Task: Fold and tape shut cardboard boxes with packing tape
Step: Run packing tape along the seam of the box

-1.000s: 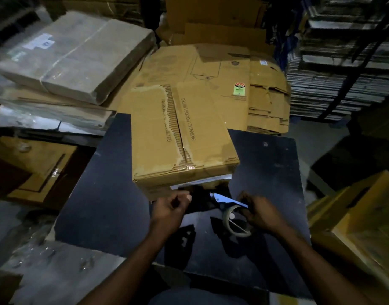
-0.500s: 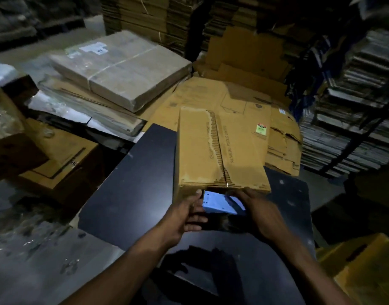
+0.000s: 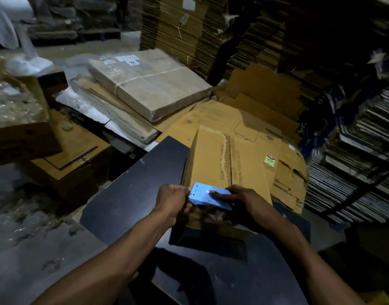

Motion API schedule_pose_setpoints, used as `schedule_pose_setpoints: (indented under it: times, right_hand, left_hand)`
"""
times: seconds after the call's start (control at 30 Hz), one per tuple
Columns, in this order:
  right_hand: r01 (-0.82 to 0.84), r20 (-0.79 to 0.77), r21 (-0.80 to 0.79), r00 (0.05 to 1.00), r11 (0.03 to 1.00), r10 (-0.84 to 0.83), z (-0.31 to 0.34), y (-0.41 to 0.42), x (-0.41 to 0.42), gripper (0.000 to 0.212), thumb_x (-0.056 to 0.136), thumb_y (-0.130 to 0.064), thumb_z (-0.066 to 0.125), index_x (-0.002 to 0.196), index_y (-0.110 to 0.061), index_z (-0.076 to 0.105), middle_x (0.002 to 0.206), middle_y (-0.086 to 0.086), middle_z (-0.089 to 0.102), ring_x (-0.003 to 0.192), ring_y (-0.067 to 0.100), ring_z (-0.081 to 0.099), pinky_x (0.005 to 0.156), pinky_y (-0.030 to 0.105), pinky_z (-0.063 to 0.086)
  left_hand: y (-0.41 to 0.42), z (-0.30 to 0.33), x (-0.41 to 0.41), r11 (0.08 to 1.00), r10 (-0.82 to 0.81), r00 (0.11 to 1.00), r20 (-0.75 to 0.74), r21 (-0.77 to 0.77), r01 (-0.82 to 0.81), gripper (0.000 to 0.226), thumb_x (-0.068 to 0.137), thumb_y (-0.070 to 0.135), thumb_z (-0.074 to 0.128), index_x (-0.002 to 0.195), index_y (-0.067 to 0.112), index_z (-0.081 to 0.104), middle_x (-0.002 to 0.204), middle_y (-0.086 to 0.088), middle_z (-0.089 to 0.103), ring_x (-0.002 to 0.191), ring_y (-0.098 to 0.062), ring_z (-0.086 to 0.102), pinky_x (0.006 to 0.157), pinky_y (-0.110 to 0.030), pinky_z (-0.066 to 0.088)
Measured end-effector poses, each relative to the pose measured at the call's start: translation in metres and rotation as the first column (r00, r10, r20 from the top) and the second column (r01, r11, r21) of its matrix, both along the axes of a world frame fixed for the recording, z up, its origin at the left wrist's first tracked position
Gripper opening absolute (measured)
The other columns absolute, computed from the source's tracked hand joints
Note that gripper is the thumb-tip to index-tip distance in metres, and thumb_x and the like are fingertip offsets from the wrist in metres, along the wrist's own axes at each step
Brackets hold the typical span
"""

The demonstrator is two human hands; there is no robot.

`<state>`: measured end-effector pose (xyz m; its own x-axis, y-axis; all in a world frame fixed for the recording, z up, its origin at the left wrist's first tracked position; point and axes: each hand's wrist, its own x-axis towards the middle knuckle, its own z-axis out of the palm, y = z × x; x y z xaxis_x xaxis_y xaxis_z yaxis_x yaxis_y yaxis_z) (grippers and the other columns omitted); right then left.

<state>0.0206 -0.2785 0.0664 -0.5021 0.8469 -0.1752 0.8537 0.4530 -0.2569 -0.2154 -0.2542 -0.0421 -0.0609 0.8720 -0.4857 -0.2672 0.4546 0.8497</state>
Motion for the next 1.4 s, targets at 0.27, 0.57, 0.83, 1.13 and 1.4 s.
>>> schedule_pose_setpoints:
  times: [0.27,0.57,0.83,1.13,1.4]
  right_hand:
    - [-0.026,0.16,-0.04,0.987,0.999,0.032,0.011,0.01,0.028,0.068,0.093,-0.069,0.064,0.152,-0.073,0.028,0.117,-0.009,0.047,0.099,0.015,0.054,0.078,0.042,0.053]
    - [-0.09,0.3,-0.023,0.949,0.996,0.093,-0.001,0.035,0.037,0.058,0.1,-0.068,0.057,0.152,-0.071,0.031,0.117,-0.009,0.048,0.101,0.016,0.059,0.081,0.038,0.055]
    - [-0.142,0.347,-0.02,0.927,0.99,0.14,-0.005,0.039,0.026,0.059,0.101,-0.062,0.059,0.154,-0.067,0.033,0.117,-0.009,0.048,0.103,0.018,0.059,0.079,0.034,0.049]
    - [-0.108,0.359,-0.043,0.926,0.993,0.116,-0.009,0.051,0.01,0.052,0.1,-0.071,0.051,0.151,-0.067,0.039,0.112,-0.008,0.05,0.098,0.017,0.06,0.079,0.036,0.049]
    - [-0.034,0.363,-0.082,0.93,0.996,0.062,-0.016,0.067,0.01,0.077,0.084,-0.098,0.029,0.131,-0.049,0.067,0.106,-0.013,0.052,0.1,0.014,0.063,0.075,0.03,0.043]
  left_hand:
    - [0.014,-0.021,-0.006,0.996,0.084,0.994,-0.069,-0.006,-0.084,0.022,0.099,0.007,0.074,0.08,0.001,0.081,0.069,-0.015,0.073,0.045,-0.016,0.05,0.052,-0.028,0.043]
    - [0.011,-0.045,-0.014,0.986,0.155,0.982,-0.112,-0.044,-0.161,0.03,0.083,0.029,0.093,0.068,0.008,0.077,0.066,-0.009,0.073,0.054,-0.019,0.054,0.053,-0.032,0.049]
    - [0.012,-0.07,-0.009,0.974,0.227,0.944,-0.241,0.066,-0.217,0.041,0.082,0.042,0.095,0.057,0.018,0.075,0.06,-0.003,0.072,0.047,-0.018,0.056,0.055,-0.034,0.048]
    - [0.018,-0.093,-0.012,0.974,0.225,0.923,-0.311,0.081,-0.211,0.043,0.083,0.046,0.094,0.059,0.016,0.075,0.062,0.001,0.075,0.049,-0.012,0.058,0.062,-0.033,0.051]
    - [0.02,-0.098,-0.016,0.984,0.013,0.997,-0.077,-0.175,-0.026,0.057,0.075,0.055,0.097,0.087,0.001,0.084,0.084,-0.013,0.082,0.052,-0.018,0.055,0.049,-0.024,0.034]
